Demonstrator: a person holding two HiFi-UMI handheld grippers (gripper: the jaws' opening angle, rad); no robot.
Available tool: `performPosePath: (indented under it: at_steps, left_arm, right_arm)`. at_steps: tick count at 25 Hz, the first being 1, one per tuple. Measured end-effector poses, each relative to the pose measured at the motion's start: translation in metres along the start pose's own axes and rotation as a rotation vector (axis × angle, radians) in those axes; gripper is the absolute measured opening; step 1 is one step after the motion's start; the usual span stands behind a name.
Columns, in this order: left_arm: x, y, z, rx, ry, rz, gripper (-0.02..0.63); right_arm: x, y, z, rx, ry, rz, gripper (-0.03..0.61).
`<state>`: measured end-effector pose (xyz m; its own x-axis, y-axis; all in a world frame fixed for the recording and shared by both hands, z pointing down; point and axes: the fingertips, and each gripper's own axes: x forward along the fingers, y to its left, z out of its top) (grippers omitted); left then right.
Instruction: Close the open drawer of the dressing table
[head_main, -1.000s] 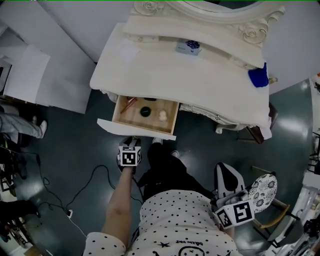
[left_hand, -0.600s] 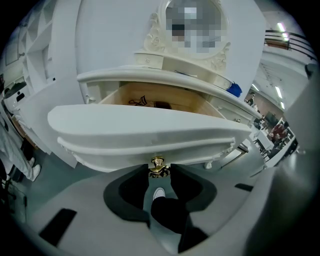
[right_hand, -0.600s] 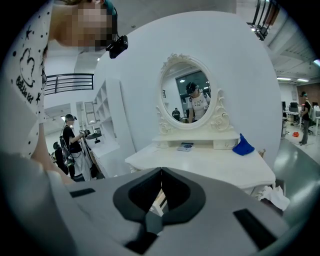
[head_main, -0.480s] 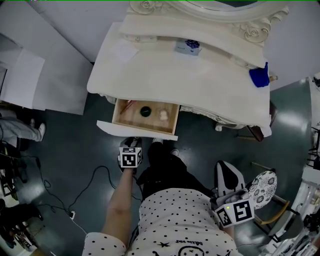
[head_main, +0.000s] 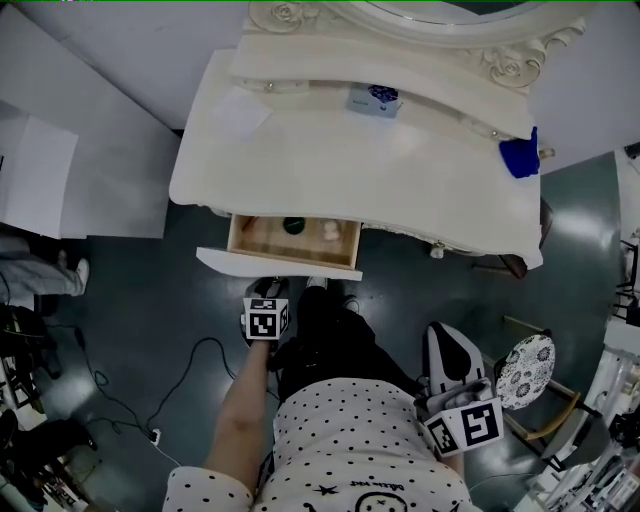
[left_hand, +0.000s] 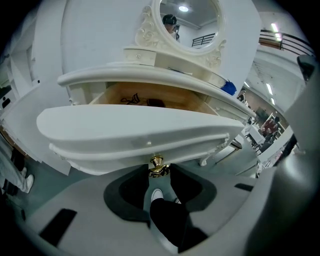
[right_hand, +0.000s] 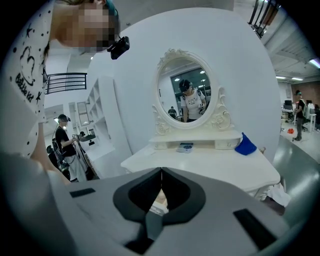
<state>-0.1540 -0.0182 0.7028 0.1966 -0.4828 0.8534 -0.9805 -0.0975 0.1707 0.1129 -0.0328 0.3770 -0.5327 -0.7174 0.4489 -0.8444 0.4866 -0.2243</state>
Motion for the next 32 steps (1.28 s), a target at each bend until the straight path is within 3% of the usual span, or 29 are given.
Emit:
performPosePath:
  at_steps: [10, 22, 32]
  left_arm:
    - [0.014, 0.002, 0.023, 0.016, -0.01, -0.043, 0.144]
    - [0.023, 0.002, 0.034, 0.037, -0.012, -0.107, 0.144]
    - [0.031, 0.004, 0.049, 0.072, -0.015, -0.14, 0.141]
  right_arm:
    - [0.018, 0.005, 0.013, -0.002, -0.032, 0.0, 0.009]
    - [0.035, 0.021, 0.013, -0.028, 0.0, 0.005, 0.009]
    - [0.043, 0.025, 0.019, -0.03, -0.007, -0.042, 0.009]
